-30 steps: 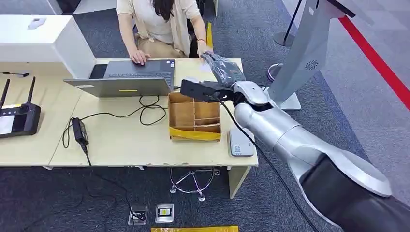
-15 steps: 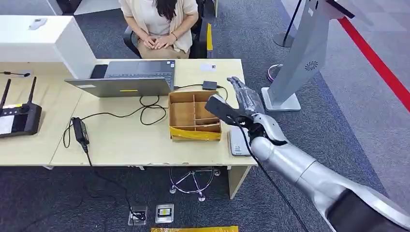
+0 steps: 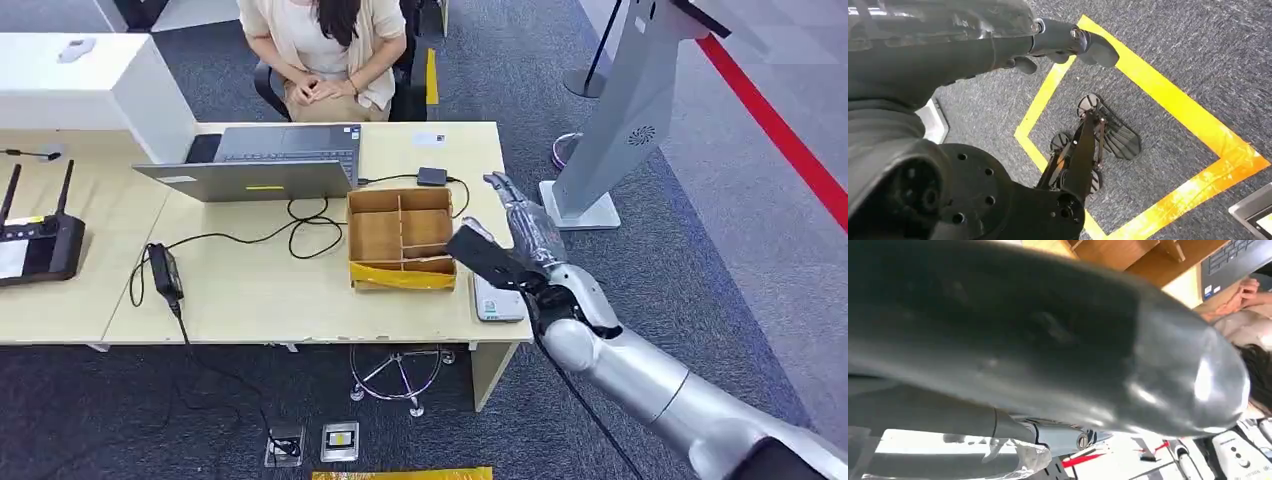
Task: Pass the card to the sensor for recognition and then transmit it.
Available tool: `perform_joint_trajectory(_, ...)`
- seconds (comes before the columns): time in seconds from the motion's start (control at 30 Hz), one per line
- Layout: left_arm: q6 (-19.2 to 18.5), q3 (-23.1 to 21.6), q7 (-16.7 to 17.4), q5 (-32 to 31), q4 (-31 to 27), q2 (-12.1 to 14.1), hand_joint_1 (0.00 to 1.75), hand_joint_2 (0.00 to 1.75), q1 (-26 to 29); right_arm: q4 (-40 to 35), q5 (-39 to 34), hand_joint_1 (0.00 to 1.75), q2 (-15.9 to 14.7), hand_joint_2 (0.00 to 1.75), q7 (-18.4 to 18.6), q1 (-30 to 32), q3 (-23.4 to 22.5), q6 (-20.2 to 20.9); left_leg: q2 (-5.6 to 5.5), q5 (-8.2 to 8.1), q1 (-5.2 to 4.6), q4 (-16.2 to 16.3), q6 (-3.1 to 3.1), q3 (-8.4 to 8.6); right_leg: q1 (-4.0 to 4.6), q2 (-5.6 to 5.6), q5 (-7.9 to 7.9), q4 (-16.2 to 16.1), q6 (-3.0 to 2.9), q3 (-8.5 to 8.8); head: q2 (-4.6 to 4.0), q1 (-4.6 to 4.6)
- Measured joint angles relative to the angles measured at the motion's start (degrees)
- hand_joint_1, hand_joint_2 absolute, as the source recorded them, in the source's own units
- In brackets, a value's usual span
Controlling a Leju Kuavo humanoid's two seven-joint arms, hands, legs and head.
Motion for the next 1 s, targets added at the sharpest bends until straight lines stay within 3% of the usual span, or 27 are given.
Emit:
perform_joint_trajectory(0.03,0.0,-0.2,0.0,0.1,0.0,0.1,0.00,0.00,0.0,-0.9,0.5,0.00,-0.4,0.00,0.3,0.4,-0.3,0.1,0.00,0.00,-0.01,0.0,0.00,0.00,-0.01,0.00,0.00,0.0,0.00,0.00,0.00,0.00)
perform_joint_trajectory(0.07,-0.1,-0.4,0.0,0.1,0.0,0.2,0.00,0.00,0.0,-1.8,1.4,0.00,-0.7,1.75,0.7,0.8,-0.4,0.3,0.00,0.00,-0.01,0.0,0.00,-0.01,-0.01,0.00,0.00,0.0,0.00,0.00,0.00,-0.02)
perform_joint_trajectory(0.27,-0.2,-0.5,-0.1,0.1,0.0,0.2,0.00,0.00,0.0,-2.8,2.9,0.00,-1.0,1.75,1.4,1.4,-0.7,1.0,0.00,0.00,-0.01,0.0,0.00,-0.01,-0.01,0.00,0.00,0.0,0.00,0.00,0.00,0.02)
perform_joint_trajectory(0.33,-0.7,-1.2,-0.2,0.0,0.0,0.3,0.00,0.00,0.0,-6.3,10.4,0.00,-1.7,1.75,3.6,3.9,-1.5,3.1,0.00,0.00,0.00,0.0,0.00,-0.01,0.00,0.00,0.00,0.0,0.00,-0.01,0.00,0.00)
perform_joint_trajectory(0.63,-1.1,-2.7,-0.7,0.2,0.0,0.3,0.00,0.00,-0.1,-9.8,19.8,0.00,-1.8,1.75,5.8,7.2,-1.6,6.6,-0.01,0.00,0.00,0.0,0.00,-0.03,0.00,-0.01,0.00,0.0,0.00,0.01,0.00,-0.02)
perform_joint_trajectory(0.77,-1.2,-3.4,-0.9,0.8,0.0,0.2,0.00,0.00,-0.2,-9.7,24.9,0.00,-0.9,1.75,6.2,8.9,-1.3,9.1,-0.02,0.00,0.00,0.0,0.00,-0.07,0.00,-0.02,0.00,0.0,0.00,0.00,0.00,-0.02)
perform_joint_trajectory(1.0,-1.1,-4.2,-0.9,1.7,0.0,0.3,0.00,0.00,-0.3,-7.0,25.5,0.00,2.0,1.75,4.3,9.4,-0.7,10.8,-0.02,0.00,0.00,0.0,0.00,-0.09,0.01,-0.04,0.00,0.0,0.00,-0.02,0.00,-0.02)
